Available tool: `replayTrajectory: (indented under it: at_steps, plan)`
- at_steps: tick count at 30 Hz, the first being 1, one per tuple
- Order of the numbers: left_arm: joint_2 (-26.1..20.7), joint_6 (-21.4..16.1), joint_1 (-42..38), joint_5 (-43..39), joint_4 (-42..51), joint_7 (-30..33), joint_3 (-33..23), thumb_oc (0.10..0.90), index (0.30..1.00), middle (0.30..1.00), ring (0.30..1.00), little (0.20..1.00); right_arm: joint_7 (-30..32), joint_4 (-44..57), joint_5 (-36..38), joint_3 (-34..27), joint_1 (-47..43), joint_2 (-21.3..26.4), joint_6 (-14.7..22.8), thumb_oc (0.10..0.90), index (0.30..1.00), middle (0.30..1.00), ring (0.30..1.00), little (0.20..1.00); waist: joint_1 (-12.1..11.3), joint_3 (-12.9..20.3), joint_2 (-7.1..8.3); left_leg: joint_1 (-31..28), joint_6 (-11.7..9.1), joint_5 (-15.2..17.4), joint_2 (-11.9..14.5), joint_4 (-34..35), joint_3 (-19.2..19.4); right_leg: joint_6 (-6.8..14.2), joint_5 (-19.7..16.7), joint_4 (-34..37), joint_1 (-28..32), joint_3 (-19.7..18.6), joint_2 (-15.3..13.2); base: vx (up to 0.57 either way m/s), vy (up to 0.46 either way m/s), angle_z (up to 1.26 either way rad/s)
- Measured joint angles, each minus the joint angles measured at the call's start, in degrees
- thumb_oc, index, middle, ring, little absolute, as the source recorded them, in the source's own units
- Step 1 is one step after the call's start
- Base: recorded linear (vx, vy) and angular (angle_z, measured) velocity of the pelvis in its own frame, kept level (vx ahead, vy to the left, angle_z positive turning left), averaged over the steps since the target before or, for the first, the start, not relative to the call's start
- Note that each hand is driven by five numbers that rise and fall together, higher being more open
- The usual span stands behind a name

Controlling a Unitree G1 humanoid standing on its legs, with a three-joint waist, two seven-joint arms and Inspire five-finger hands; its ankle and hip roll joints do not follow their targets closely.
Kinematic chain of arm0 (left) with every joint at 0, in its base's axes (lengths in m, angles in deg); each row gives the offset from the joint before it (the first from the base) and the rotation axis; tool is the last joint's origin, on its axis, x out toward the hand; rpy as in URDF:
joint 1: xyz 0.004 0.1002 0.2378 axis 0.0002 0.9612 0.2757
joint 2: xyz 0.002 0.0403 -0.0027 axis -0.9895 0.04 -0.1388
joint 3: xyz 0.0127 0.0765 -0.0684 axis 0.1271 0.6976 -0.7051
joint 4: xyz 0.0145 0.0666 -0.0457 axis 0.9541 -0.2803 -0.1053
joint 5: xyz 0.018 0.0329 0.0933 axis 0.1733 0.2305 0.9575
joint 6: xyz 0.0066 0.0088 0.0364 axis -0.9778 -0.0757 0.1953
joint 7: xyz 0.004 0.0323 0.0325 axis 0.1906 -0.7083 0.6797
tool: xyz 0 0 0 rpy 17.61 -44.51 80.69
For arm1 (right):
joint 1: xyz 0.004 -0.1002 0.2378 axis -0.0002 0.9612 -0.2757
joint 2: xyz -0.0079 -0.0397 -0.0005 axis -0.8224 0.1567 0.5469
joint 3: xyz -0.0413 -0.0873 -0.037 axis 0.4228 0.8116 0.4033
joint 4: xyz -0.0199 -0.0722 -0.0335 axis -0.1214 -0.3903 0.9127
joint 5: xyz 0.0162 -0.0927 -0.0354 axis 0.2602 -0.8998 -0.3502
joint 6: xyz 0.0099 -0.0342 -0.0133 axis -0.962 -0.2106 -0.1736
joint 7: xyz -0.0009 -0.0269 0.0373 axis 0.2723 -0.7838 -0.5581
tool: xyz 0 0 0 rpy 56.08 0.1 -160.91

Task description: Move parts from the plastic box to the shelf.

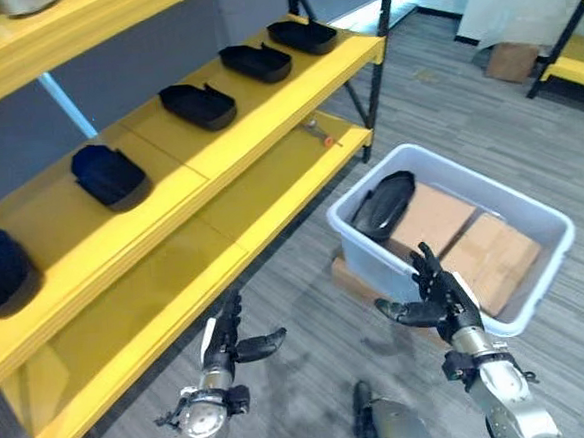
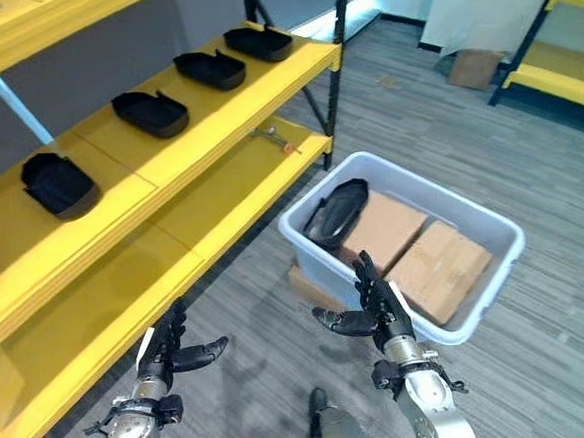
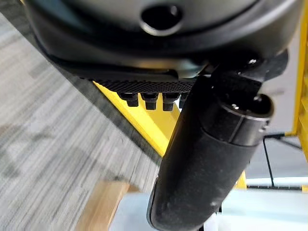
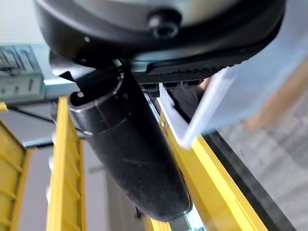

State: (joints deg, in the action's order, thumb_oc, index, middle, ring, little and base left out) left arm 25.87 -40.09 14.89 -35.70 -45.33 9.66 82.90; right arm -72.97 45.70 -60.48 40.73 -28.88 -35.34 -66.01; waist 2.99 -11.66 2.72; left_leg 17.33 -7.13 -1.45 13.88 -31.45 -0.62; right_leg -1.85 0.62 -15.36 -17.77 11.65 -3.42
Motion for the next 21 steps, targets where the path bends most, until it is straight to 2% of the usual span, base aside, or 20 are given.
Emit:
replayTrajectory:
  at_steps: [1,2,3,4,5,6,7,8,9,10,11,12,15,16,18,21]
  plan:
    - [-0.08,-0.11,0.35,-0.76,0.24,0.01,0.6,0.9,1.0,1.0,1.0,1.0,0.57,-0.08,0.0,0.29,-0.9,0.04,0.17,0.9,1.0,1.0,1.0,1.0,-0.51,-0.68,1.87,1.26,1.04,2.28,-5.87,3.98,-2.73,1.88,-1.69,3.86,1.4,-2.31,0.26,0.15,0.061,-0.64]
    - [0.3,-0.19,0.76,-0.93,0.31,0.12,0.73,0.9,1.0,1.0,1.0,1.0,0.63,-0.22,-0.01,0.62,-2.86,0.09,0.34,0.9,1.0,1.0,1.0,1.0,-1.91,-0.95,1.94,1.82,1.93,2.98,-10.36,10.59,-6.78,4.21,-0.97,7.25,2.56,-3.85,1.35,0.16,0.097,-1.4]
    - [1.36,-0.38,1.81,-0.96,1.09,0.14,0.29,0.9,1.0,1.0,1.0,1.0,0.44,0.01,-0.02,1.38,-5.72,0.99,0.69,0.9,1.0,1.0,1.0,1.0,-3.84,-2.17,-0.93,2.05,1.1,2.32,-8.26,16.91,-8.87,0.63,2.21,0.96,1.22,-5.0,5.02,0.18,0.133,-1.74]
    - [1.46,-0.29,2.18,-0.93,0.44,0.19,0.3,0.9,1.0,1.0,1.0,1.0,0.69,1.01,-0.02,2.48,-8.34,0.39,1.33,0.9,1.0,1.0,1.0,1.0,-3.95,-3.38,-2.36,2.53,-1.33,-0.13,-6.32,23.71,-11.59,-1.83,4.3,-2.84,3.38,-7.02,6.15,0.19,0.131,-1.52]
    - [1.35,0.04,1.6,-0.95,-0.79,0.22,0.36,0.9,1.0,1.0,1.0,1.0,0.91,1.07,-0.02,2.9,-9.22,-0.41,1.65,0.9,1.0,1.0,1.0,1.0,-4.1,-4.02,-1.84,2.75,-0.2,-1.42,-6.13,27.27,-13.95,-2.46,3.7,-2.7,3.75,-7.33,7.18,0.18,0.156,-1.12]
    - [1.31,0.11,1.94,-0.96,-1.19,0.31,0.16,0.9,1.0,1.0,1.0,1.0,0.93,1.31,0.0,4.84,-9.41,-1.03,1.77,0.9,1.0,1.0,1.0,1.0,-4.22,-4.48,-0.95,3.76,0.09,-2.87,-7.99,28.58,-16.88,-1.06,3.01,0.4,5.22,-10.09,9.37,0.17,0.164,-1.09]
    - [1.31,0.12,2.21,-1.01,-1.14,0.31,0.16,0.9,1.0,1.0,1.0,1.0,0.57,1.31,0.02,5.51,-9.66,-1.34,1.69,0.9,1.0,1.0,1.0,1.0,-5.18,-4.64,-0.3,2.76,0.34,-2.96,-8.95,28.66,-18.4,-0.18,2.35,1.78,5.78,-12.61,10.15,0.11,0.131,-1.43]
    - [1.38,0.13,2.91,-1.03,-1.14,0.27,0.14,0.9,1.0,1.0,1.0,1.0,0.08,1.33,0.01,6.36,-10.06,-1.62,1.6,0.9,1.0,1.0,1.0,1.0,-6.25,-4.72,-0.18,1.35,0.69,-3.07,-9.81,27.87,-18.46,-0.37,1.14,3.58,6.87,-14.04,10.42,0.12,0.158,-1.56]
    - [1.28,0.1,3.92,-1.02,-0.8,0.12,0.02,0.9,1.0,1.0,1.0,1.0,-0.5,1.55,0.01,7.28,-10.19,-1.6,1.61,0.9,1.0,1.0,1.0,1.0,-6.98,-4.64,-0.53,-0.17,0.86,-2.99,-9.95,26.94,-16.35,-2.3,-1.23,5.42,8.22,-13.86,10.45,0.09,0.177,-1.23]
    - [1.37,0.11,3.58,-1.04,-0.8,0.09,0.17,0.9,1.0,1.0,1.0,1.0,-0.92,2.22,0.03,7.19,-9.61,-1.24,1.66,0.9,1.0,1.0,1.0,1.0,-5.13,-4.88,-1.57,-0.59,1.28,-2.47,-9.8,24.11,-13.95,-3.34,-2.2,7.97,9.85,-13.53,10.76,0.11,0.231,-0.44]
    - [1.29,0.1,2.52,-1.03,-0.95,0.06,0.19,0.9,1.0,1.0,1.0,1.0,-0.78,2.41,0.03,6.79,-9.31,-1.13,1.61,0.9,1.0,1.0,1.0,1.0,-3.25,-5.2,-1.93,-0.33,1.59,-2.18,-9.75,22.37,-12.2,-2.95,-2.5,9.58,10.88,-13.07,10.53,0.06,0.167,0.06]
    - [1.13,0.07,1.48,-1.03,-0.9,0.04,0.22,0.9,1.0,1.0,1.0,1.0,-0.66,2.61,0.02,6.64,-9.27,-0.69,1.54,0.9,1.0,1.0,1.0,1.0,-2.94,-5.25,-1.74,-1.32,1.72,-2.35,-9.4,23.43,-10.85,-2.72,-2.42,9.74,10.65,-14.05,10.22,0.04,0.156,-0.01]
    - [1.04,-0.06,-0.69,-1.05,0.04,0.1,0.06,0.9,1.0,1.0,1.0,1.0,-0.77,3.68,-0.13,6.71,-11.06,0.78,1.48,0.9,1.0,1.0,1.0,1.0,-3.11,-5.89,-2.71,-5.61,3.05,-3.54,-7.94,27.88,-9.25,-1.58,-2.85,9.69,10.17,-16.84,9.5,0.0,0.122,-0.44]
    - [0.98,-0.1,-0.95,-1.07,0.57,0.11,0.09,0.9,1.0,1.0,1.0,1.0,-0.67,3.73,-0.25,6.75,-12.35,1.14,1.49,0.9,1.0,1.0,1.0,1.0,-3.07,-6.19,-3.39,-7.04,2.33,-3.94,-7.67,29.53,-7.57,-0.62,-2.26,9.03,9.65,-17.76,9.17,-0.01,0.124,-0.54]
    - [0.08,-0.49,-1.89,-1.08,2.57,0.42,0.46,0.9,1.0,1.0,1.0,1.0,0.68,4.06,-3.04,6.72,-16.12,3.02,1.39,0.9,1.0,1.0,1.0,1.0,-3.15,-6.74,-3.47,-5.48,3.43,-4.85,-10.77,29.91,-4.84,2.22,-0.72,6.94,6.1,-19.83,5.87,-0.02,0.132,-0.36]
    - [-3.29,-0.48,-2.36,-1.22,2.68,0.58,0.37,0.9,1.0,1.0,1.0,1.0,1.92,4.03,-7.5,6.8,-22.76,4.52,1.25,0.9,1.0,1.0,1.0,1.0,-3.78,-8.69,-3.13,-4.35,5.34,-5.29,-12.72,31.03,-2.93,4.52,-0.92,7.99,4.37,-20.76,3.37,-0.04,0.091,-0.18]
